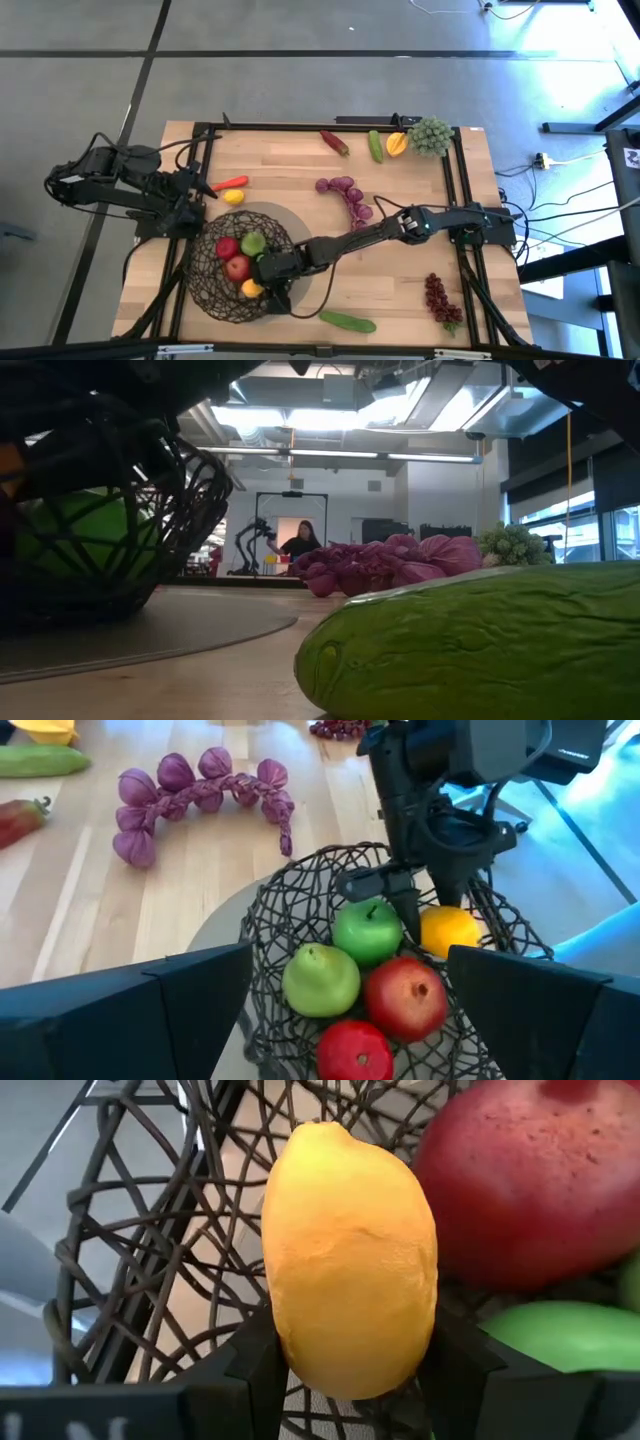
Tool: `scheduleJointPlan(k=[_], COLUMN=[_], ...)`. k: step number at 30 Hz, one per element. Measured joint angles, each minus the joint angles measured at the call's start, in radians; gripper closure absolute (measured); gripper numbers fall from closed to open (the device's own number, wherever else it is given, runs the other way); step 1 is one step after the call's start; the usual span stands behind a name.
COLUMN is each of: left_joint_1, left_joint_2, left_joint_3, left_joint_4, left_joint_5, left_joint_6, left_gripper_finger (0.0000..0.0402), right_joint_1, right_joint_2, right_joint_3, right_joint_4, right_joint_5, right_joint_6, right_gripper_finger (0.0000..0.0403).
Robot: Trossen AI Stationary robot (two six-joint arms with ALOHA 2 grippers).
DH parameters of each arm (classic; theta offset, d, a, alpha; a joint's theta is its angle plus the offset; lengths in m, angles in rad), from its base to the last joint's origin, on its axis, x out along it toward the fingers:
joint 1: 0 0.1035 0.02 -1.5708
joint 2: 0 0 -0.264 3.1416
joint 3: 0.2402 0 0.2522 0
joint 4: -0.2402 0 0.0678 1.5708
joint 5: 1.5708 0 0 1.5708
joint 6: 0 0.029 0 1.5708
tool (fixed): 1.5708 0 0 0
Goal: Build produce basket
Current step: Put the top yellow lemon into the black wire basket
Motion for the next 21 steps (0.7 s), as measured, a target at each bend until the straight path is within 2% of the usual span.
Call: scheduleJointPlan(k=[8,21], left_joint_1=[0.0,0.0], left_joint_2=[0.006,0.007], left_joint_3=[0.0,-0.001], left_joint_4=[-0.142,-0.228], left_joint_5=[-0.096,-0.089], left_joint_6=[0.064,0.102], left_gripper_finger=[0.0078,0.0078], right_joint_1=[-0.002,-0.007], right_joint_2=[0.002,0.005], right_joint_3=[-0.001,-0.003], right_joint_4=[-0.006,-0.014], right_joint_5=[-0.008,-0.004], right_joint_6=[0.024,0.027], right_gripper_finger=[0.0238,0.0231])
